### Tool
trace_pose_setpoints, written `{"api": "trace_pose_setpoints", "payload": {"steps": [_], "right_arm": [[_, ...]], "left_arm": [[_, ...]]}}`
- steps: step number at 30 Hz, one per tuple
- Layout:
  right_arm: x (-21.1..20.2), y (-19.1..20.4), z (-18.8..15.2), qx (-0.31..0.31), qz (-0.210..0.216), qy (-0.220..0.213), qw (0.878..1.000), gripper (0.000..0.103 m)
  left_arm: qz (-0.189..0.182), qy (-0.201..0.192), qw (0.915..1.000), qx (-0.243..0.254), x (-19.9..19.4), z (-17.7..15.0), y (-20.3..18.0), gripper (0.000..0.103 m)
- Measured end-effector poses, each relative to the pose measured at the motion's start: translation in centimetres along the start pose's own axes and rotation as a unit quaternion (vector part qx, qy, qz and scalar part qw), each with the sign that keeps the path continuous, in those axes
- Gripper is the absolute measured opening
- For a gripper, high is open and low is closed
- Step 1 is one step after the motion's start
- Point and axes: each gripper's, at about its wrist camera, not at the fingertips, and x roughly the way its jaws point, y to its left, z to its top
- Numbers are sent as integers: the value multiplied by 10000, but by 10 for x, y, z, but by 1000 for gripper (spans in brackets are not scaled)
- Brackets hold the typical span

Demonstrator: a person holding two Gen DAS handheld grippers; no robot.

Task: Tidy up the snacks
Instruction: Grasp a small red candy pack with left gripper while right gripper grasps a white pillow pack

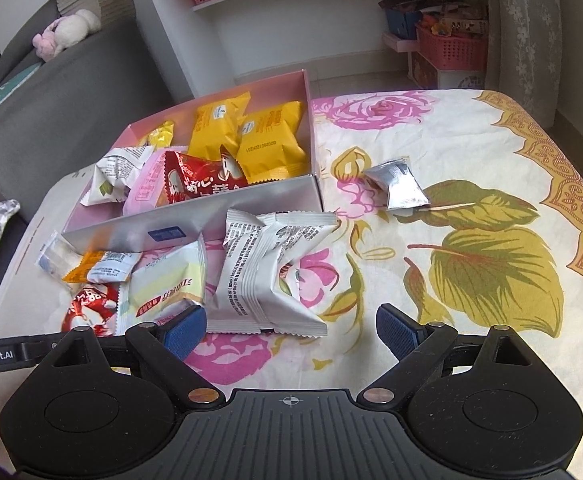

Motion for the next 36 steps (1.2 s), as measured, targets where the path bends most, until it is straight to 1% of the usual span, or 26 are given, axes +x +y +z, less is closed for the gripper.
{"api": "trace_pose_setpoints", "payload": {"steps": [4,6,7,8,10,11,15,19,21,23,25,28,29,30,32,33,35,36], "right_arm": [[1,2,1,10,14,-10,10000,94],[3,3,1,19,10,-13,10000,94],[4,4,1,20,4,-16,10000,94],[5,4,1,21,-2,-21,10000,94],[8,6,2,36,-23,-34,10000,94],[9,6,2,61,-27,-36,10000,94],[13,6,4,196,-8,-27,9998,94],[16,5,5,231,-59,-71,9997,93],[17,4,6,243,-63,-92,9996,93],[18,4,6,252,-57,-94,9996,92],[19,5,6,245,-34,-105,9996,91],[20,7,6,221,-14,-139,9997,91],[20,8,7,201,-5,-148,9997,88],[20,9,7,177,-3,-160,9997,86],[19,11,7,132,9,-169,9998,75],[19,12,7,111,21,-161,9998,72],[18,14,7,70,9,-182,9998,57],[18,15,6,21,-4,-190,9998,52]], "left_arm": [[130,-85,9995,279,-3,-2,5,23],[152,-215,9987,441,-5,-3,4,28],[171,-295,9981,510,-7,-4,3,36],[168,-350,9975,596,-7,-4,2,45],[188,-491,9957,768,-7,-4,-2,56],[214,-568,9945,859,-7,-4,-4,58],[400,-811,9881,1243,-5,-4,-13,62],[489,-947,9831,1487,-2,-4,-17,60],[518,-974,9819,1538,0,-4,-17,56],[505,-926,9833,1484,1,-4,-16,47],[457,-881,9846,1440,1,-3,-15,45],[493,-857,9846,1441,2,-3,-16,36],[519,-844,9846,1439,2,-3,-17,33],[543,-828,9848,1429,2,-3,-17,32],[554,-809,9854,1390,2,-3,-16,31],[571,-797,9856,1378,1,-3,-16,31],[612,-778,9857,1362,1,-3,-17,30],[618,-768,9859,1353,0,-3,-17,29]]}}
